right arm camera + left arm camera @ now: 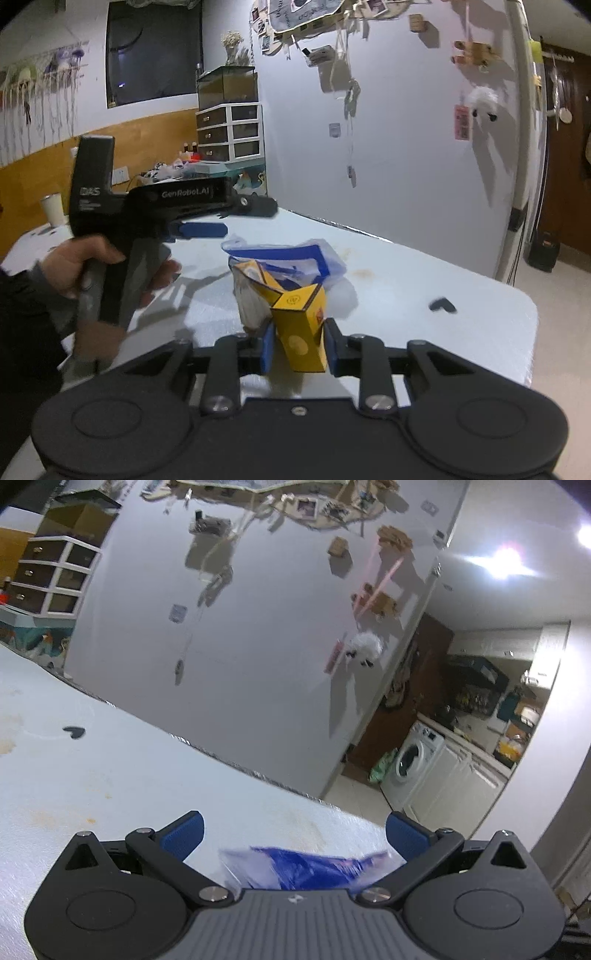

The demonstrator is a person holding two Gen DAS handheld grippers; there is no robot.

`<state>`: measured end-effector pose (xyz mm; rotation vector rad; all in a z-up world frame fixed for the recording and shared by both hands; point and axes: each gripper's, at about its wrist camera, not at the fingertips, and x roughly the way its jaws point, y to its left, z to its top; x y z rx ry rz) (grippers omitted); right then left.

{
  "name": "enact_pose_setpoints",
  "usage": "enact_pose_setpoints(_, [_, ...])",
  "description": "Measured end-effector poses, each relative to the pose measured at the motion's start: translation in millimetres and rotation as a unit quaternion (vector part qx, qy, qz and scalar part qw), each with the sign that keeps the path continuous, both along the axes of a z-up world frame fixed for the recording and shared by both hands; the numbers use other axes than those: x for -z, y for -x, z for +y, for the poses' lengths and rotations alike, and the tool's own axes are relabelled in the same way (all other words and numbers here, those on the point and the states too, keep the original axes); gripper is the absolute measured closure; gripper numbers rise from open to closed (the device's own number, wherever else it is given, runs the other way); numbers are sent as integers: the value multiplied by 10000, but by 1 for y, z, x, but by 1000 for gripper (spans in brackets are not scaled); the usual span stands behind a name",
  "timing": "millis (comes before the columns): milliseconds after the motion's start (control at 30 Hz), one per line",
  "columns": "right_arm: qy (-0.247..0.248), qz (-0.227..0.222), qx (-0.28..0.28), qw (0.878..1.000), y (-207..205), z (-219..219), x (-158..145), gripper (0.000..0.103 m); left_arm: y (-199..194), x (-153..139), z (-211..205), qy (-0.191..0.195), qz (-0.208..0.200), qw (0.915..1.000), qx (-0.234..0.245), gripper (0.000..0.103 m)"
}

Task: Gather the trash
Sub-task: 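Grasp the blue-white wrapper with the left tool while the right tool grasps the yellow box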

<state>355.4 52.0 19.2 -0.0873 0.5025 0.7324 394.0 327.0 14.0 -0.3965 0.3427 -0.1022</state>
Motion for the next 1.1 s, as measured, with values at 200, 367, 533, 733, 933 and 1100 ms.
enact_pose_setpoints(200, [-79,71,305,9995,11,-40,-5,75,-9,2,3,-8,46,9999,147,0])
enact_pose_setpoints(367, [-188,132,604,9979,18,-70,-7,75,-16,11,9,43,620,9977,-264,0])
enact_pose_setpoints(533, [-270,156,725,9969,21,-84,-7,75,-16,14,5,-80,955,9952,-186,1])
enact_pose_setpoints(733, [-320,214,730,9966,19,-85,-6,75,-11,12,-26,-740,1102,9906,340,36])
enact_pose_setpoints(933, [-410,282,818,9954,20,-89,-5,75,2,15,-46,-924,1152,9876,527,68])
enact_pose_setpoints(1100, [-471,297,887,9945,26,-95,-6,75,19,16,-54,-834,1162,9882,556,76])
